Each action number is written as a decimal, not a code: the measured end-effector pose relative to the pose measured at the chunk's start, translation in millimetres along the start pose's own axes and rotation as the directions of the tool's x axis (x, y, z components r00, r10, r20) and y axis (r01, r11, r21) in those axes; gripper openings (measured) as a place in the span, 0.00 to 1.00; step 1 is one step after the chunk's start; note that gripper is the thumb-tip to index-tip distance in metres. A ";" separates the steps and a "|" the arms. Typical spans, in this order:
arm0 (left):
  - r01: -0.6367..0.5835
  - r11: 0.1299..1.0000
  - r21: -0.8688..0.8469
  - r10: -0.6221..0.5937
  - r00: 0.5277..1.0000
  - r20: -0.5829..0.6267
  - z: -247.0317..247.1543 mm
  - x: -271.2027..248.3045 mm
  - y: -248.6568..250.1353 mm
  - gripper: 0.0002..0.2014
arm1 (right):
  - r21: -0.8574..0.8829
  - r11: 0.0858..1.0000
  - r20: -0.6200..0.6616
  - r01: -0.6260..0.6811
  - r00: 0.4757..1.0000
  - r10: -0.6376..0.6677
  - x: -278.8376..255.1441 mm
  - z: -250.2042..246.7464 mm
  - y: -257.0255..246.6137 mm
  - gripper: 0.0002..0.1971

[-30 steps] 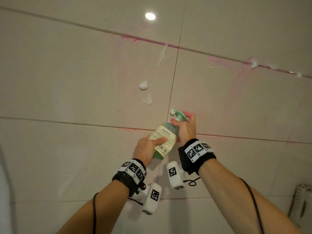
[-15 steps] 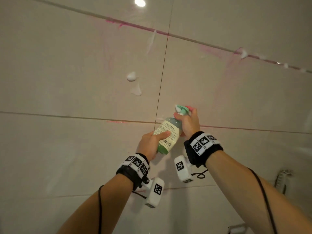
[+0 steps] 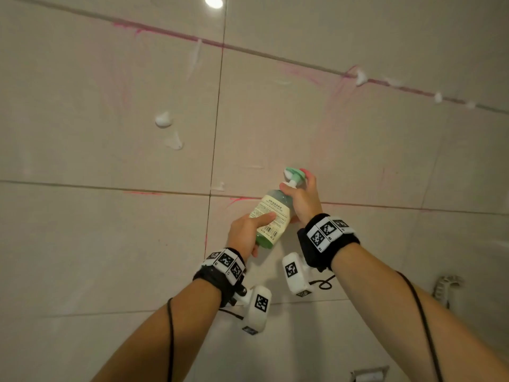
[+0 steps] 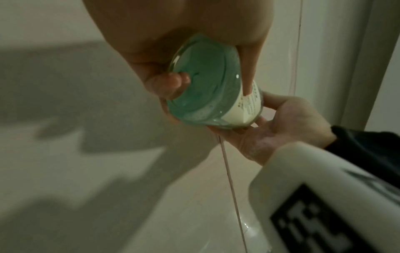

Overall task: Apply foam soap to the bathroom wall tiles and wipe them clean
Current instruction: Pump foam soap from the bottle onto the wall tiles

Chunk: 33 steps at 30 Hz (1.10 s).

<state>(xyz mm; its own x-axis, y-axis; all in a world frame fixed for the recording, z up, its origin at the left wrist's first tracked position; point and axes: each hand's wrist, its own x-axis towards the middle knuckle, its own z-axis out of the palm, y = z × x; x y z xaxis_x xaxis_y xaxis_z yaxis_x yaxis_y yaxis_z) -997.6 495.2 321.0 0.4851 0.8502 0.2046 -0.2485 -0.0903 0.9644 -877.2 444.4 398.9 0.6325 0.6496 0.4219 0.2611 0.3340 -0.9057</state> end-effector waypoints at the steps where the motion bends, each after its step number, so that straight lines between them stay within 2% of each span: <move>1: 0.005 1.000 0.001 -0.005 1.000 -0.021 9.1 -0.8 -2.1 0.18 | 0.005 1.000 0.009 -0.005 1.000 0.005 3.1 -9.0 2.3 0.29; 7: 0.023 0.999 0.023 -0.019 0.988 -0.156 58.3 -3.0 -4.9 0.17 | 0.015 1.000 0.005 -0.004 1.000 0.004 24.7 -52.1 9.4 0.25; 12: 0.046 0.999 0.027 -0.038 0.969 -0.244 85.5 -1.4 -8.1 0.16 | -0.007 1.000 -0.034 -0.007 0.999 0.007 34.1 -67.5 14.0 0.20; 19: 0.056 0.998 0.026 -0.046 0.957 -0.285 96.0 6.9 -12.1 0.20 | -0.074 0.997 -0.022 0.007 1.000 -0.009 40.6 -77.8 14.5 0.16; 24: 0.060 0.998 -0.035 -0.066 0.974 -0.217 102.8 3.4 -24.1 0.20 | -0.066 0.998 0.033 0.020 0.999 -0.018 40.7 -83.8 19.3 0.20; 27: 0.116 0.988 -0.103 -0.128 0.985 -0.119 108.7 3.1 -30.8 0.20 | -0.016 1.000 0.059 0.013 0.998 -0.012 37.4 -94.2 23.6 0.29; 29: 0.149 0.979 -0.140 -0.154 0.988 -0.029 113.5 5.3 -35.1 0.23 | 0.023 1.000 0.079 -0.014 0.997 0.012 37.2 -102.8 26.2 0.33; 31: 0.185 0.970 -0.155 -0.180 0.983 0.042 121.2 5.7 -38.2 0.26 | 0.031 0.999 0.105 -0.035 0.994 0.032 40.7 -113.0 28.0 0.35; 33: 0.204 0.968 -0.148 -0.198 0.979 0.052 131.7 3.7 -38.0 0.25 | 0.020 0.999 0.116 -0.042 0.992 0.040 45.5 -125.3 26.2 0.34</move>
<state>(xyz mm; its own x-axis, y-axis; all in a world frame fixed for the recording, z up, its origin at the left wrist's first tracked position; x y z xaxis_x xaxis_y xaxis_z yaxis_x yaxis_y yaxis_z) -876.0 433.5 307.2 0.5674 0.8232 0.0179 -0.2655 0.1623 0.9503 -750.2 397.1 389.1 0.5532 0.7374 0.3876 0.2198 0.3196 -0.9217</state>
